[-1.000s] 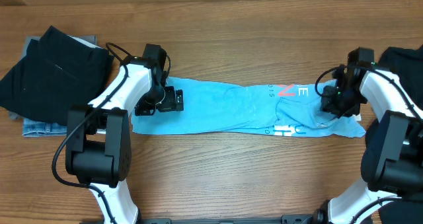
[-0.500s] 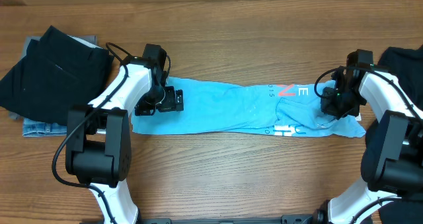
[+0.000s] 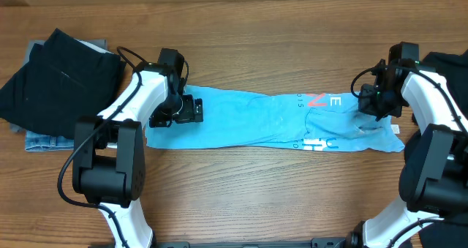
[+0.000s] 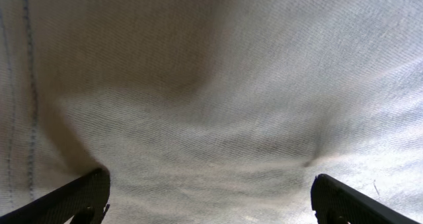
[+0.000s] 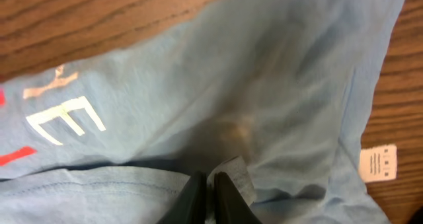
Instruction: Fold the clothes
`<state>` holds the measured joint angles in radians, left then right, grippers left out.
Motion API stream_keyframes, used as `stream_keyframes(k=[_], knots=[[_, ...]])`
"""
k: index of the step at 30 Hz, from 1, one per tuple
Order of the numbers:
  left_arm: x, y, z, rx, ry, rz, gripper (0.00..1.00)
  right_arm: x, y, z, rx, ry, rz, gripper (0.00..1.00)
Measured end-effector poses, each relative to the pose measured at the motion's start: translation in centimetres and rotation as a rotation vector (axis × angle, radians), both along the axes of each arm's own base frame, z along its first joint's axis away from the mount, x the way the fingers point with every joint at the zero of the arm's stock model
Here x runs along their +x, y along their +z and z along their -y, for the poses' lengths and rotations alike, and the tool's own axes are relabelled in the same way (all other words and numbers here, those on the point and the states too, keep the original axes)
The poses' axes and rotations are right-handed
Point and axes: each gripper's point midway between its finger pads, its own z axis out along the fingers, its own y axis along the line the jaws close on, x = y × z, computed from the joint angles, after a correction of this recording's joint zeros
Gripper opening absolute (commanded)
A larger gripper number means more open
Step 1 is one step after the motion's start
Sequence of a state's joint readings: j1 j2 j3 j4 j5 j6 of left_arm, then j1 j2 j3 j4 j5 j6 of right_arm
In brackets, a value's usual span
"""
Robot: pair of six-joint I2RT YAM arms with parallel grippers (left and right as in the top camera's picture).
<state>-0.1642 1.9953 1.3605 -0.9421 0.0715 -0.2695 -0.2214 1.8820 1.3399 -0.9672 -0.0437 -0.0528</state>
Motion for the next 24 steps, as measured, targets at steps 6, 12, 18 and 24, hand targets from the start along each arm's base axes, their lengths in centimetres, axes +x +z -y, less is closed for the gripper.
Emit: stream_keyframes(k=[6,12,18,24], knots=[[0.0,0.0,0.0,0.000,0.000,0.000,1.00,1.9,0.3,0.4,-0.016,0.000,0.076,0.08],[0.0,0.0,0.0,0.000,0.000,0.000,1.00,2.8,0.5,0.6,-0.025,0.000,0.114,0.09],[0.0,0.0,0.0,0.000,0.000,0.000,1.00,3.2,0.6,0.7,-0.029,0.000,0.131,0.09],[0.0,0.0,0.0,0.000,0.000,0.000,1.00,3.5,0.7,0.8,-0.033,0.004,0.144,0.35]])
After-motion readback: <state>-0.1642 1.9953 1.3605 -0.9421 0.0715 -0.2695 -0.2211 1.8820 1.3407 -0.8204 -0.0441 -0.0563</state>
